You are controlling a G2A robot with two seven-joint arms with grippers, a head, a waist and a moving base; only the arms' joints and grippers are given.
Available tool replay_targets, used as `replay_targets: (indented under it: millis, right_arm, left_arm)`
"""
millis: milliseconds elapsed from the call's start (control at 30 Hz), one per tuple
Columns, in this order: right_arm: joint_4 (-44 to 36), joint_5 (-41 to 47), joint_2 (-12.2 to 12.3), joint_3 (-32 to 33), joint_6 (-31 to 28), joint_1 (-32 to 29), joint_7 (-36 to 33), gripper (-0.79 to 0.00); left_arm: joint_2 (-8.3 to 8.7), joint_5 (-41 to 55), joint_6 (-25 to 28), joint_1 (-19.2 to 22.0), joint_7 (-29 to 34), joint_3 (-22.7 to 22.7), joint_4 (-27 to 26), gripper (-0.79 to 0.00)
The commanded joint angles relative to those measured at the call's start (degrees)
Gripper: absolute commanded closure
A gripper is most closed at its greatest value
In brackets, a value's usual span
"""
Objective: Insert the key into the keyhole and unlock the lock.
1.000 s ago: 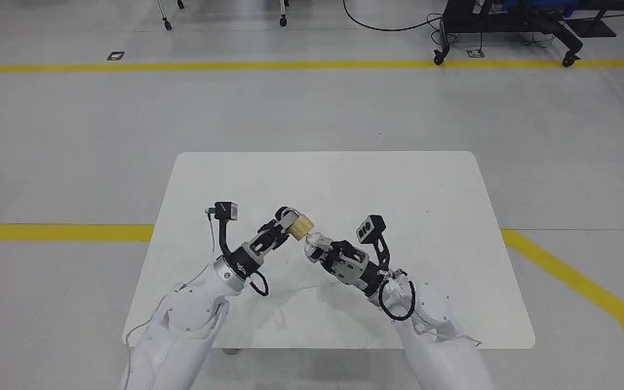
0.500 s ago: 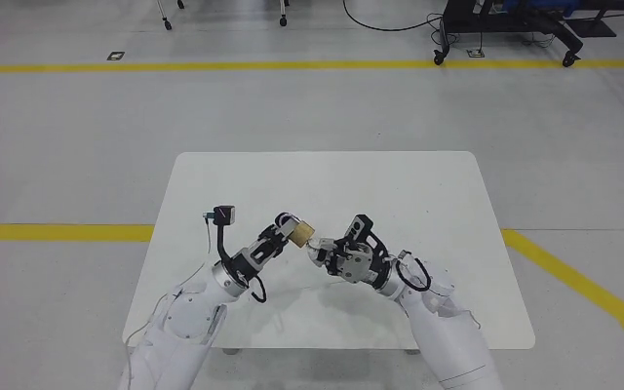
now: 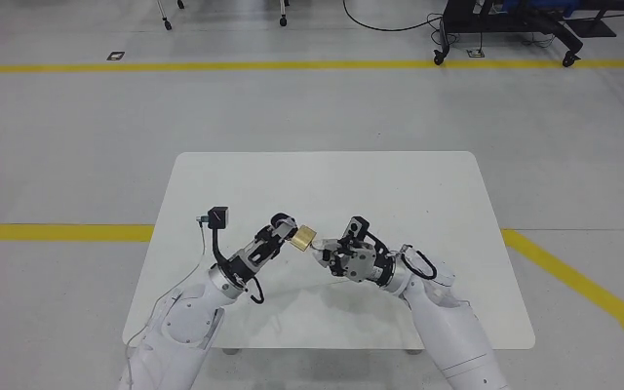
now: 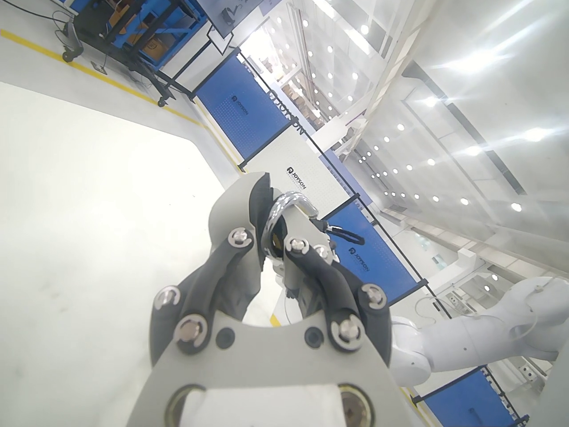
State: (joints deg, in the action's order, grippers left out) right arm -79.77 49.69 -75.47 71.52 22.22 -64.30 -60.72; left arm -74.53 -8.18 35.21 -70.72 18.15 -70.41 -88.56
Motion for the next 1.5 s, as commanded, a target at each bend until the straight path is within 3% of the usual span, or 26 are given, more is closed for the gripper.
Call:
replay_targets:
  millis: [0,100,133,167,200,500,667,833,1000,1167,1333,1367,1400,1433,1467]
  right_arm:
    - [0.00,0.12,0.10,0.08,-0.14,-0.04,0.48,0.000]
    - [-0.04,0.23,0.28,0.27,-0.06,-0.14,1.04,0.000]
    - [-0.08,-0.32,0.37,0.43,-0.18,-0.12,1.93,-0.126]
    - [-0.30,-0.74,0.44,0.44,-0.22,-0.16,2.60,-0.357]
    - [-0.58,-1.02,0.50,0.45,-0.28,-0.23,3.04,-0.785]
    - [-8.71,-8.58,2.08,5.40,-7.68,-6.83,9.29,-0.785]
    - [-15.23,-10.18,2.80,9.52,-13.80,-13.31,12.54,-0.785]
    - [-15.23,-10.18,2.80,9.52,-13.80,-13.31,12.54,-0.785]
    - [-15.23,-10.18,2.80,9.52,-13.80,-13.31,12.54,-0.785]
    - [-15.23,-10.18,2.80,9.52,-13.80,-13.31,12.54,-0.785]
    - [-15.23,-10.18,2.80,9.52,-13.80,-13.31,12.54,-0.785]
    - [-15.23,-10.18,2.80,9.52,-13.80,-13.31,12.54,-0.785]
    - [-15.23,-10.18,2.80,9.52,-13.80,-13.31,12.54,-0.785]
    - [-15.23,-10.18,2.80,9.52,-13.80,-13.31,12.54,-0.785]
    - [-15.23,-10.18,2.80,9.52,-13.80,-13.31,12.54,-0.785]
  left_arm:
    - [0.00,-0.21,0.42,-0.09,-0.64,-0.07,-0.02,0.000]
    - [0.02,-0.18,0.44,-0.07,-0.89,-0.08,-0.08,0.000]
    - [0.03,-0.14,0.42,-0.04,-0.83,-0.04,-0.08,0.000]
    - [0.03,-0.17,0.26,0.03,-0.77,0.01,-0.03,0.000]
    - [0.03,-0.15,0.13,0.11,-0.76,0.08,-0.03,0.000]
    - [0.13,-1.73,-2.58,0.28,-1.13,-0.12,-0.64,0.000]
    - [0.48,-7.82,-5.85,-0.48,-0.75,-0.64,-1.84,0.000]
    - [1.04,-23.74,-12.88,-1.41,0.36,-0.14,-2.95,0.000]
    - [0.94,-37.29,-20.36,-1.07,-0.15,3.13,-2.22,0.000]
    - [0.22,-42.54,-23.69,1.96,1.67,7.69,2.46,0.000]
    - [-0.32,-42.67,-25.14,4.27,0.70,8.93,5.57,-0.015]
    - [-0.34,-43.15,-25.32,4.48,0.78,9.06,6.01,-0.274]
    - [-0.36,-43.50,-25.55,4.58,1.00,9.18,6.47,-0.702]
    - [-0.37,-43.90,-25.85,4.70,1.14,9.24,6.81,-0.785]
    - [-0.36,-44.62,-26.22,4.80,1.22,9.28,7.21,-0.785]
